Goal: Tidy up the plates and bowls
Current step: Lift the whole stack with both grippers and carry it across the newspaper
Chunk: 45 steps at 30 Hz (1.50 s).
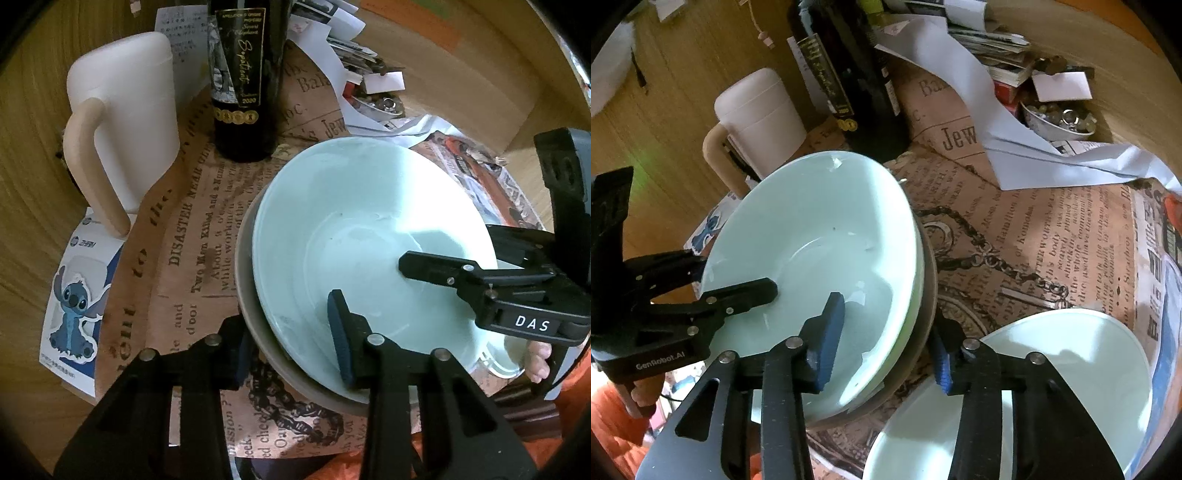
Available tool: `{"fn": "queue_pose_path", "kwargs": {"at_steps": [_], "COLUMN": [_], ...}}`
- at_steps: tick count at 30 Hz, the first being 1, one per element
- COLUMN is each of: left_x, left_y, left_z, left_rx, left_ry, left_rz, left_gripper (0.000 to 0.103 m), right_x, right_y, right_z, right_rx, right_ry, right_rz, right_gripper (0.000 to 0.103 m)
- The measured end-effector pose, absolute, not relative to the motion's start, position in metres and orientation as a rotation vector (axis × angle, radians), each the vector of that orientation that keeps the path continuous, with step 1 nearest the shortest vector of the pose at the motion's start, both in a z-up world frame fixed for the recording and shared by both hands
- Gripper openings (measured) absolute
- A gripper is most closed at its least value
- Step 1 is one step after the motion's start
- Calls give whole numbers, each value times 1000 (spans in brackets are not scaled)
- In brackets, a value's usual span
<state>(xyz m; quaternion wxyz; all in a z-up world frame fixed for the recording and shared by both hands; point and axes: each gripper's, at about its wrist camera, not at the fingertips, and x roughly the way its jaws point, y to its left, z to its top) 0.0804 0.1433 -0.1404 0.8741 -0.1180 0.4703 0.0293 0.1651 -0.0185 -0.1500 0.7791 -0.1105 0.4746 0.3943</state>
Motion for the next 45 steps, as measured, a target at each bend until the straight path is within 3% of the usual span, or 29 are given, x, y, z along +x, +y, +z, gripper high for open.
{"fn": "queue_pose_path", "kwargs": {"at_steps": [4, 45], "left_x": [81, 90], "left_y": [144, 94], "left_z": [-139, -98], "left_rx": [-257, -192], "left_ry": [985, 907], "left_rz": [75, 41], "left_gripper": [35, 35], "right_x": [166, 160], "right_y": [-23, -90], "right_z": [-150, -100], "right_rx": [-226, -107], "right_ry": [1025, 883], "right_rz": [838, 762], "right_gripper": [31, 29]}}
